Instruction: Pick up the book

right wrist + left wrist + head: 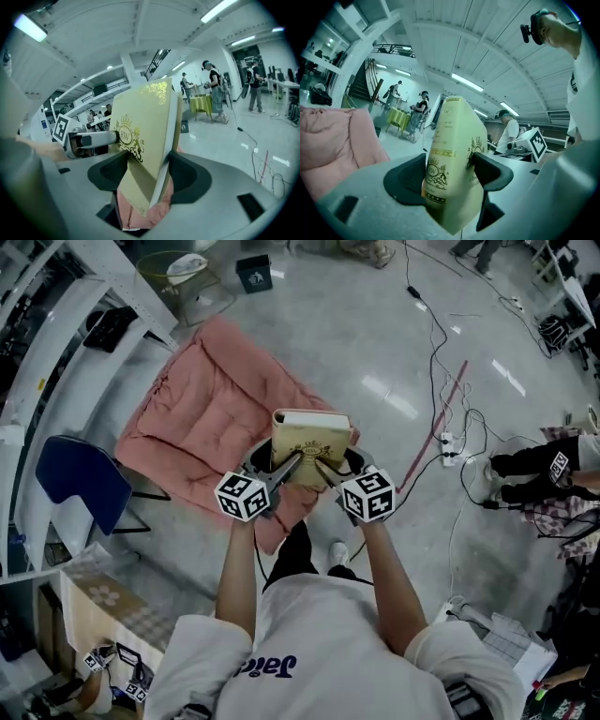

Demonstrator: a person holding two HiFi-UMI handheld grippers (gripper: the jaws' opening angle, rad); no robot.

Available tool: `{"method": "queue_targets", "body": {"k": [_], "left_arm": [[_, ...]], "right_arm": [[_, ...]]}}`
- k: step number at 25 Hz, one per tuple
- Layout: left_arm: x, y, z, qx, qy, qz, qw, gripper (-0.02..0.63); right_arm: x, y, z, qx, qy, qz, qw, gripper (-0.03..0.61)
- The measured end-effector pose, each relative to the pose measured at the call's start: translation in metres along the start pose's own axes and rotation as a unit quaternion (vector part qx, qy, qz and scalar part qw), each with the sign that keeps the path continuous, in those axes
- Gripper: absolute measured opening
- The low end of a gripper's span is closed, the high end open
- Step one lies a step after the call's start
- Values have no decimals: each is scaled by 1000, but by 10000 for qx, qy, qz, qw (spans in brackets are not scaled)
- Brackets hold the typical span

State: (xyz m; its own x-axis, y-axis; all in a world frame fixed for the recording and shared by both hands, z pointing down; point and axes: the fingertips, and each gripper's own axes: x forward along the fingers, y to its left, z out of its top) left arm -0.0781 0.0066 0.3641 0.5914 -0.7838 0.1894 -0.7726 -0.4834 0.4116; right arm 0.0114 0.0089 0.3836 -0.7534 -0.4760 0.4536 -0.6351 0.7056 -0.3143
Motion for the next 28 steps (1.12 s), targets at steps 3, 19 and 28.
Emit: {"method": "queue_targets", "body": {"k": [3, 19, 28], "left_arm": [[-6, -28, 35, 82, -437, 74, 9990, 331], [-63, -131, 152, 822, -1997, 414, 9755, 328], [-68, -138, 160, 999, -1983, 383, 9743, 328]], "right_arm": [[-30, 7, 37, -388, -379, 43, 9985, 278], [-135, 69, 150, -1479, -2027, 358, 9673, 278], [-140, 74, 158, -1650, -2054, 418, 9638, 274]]}}
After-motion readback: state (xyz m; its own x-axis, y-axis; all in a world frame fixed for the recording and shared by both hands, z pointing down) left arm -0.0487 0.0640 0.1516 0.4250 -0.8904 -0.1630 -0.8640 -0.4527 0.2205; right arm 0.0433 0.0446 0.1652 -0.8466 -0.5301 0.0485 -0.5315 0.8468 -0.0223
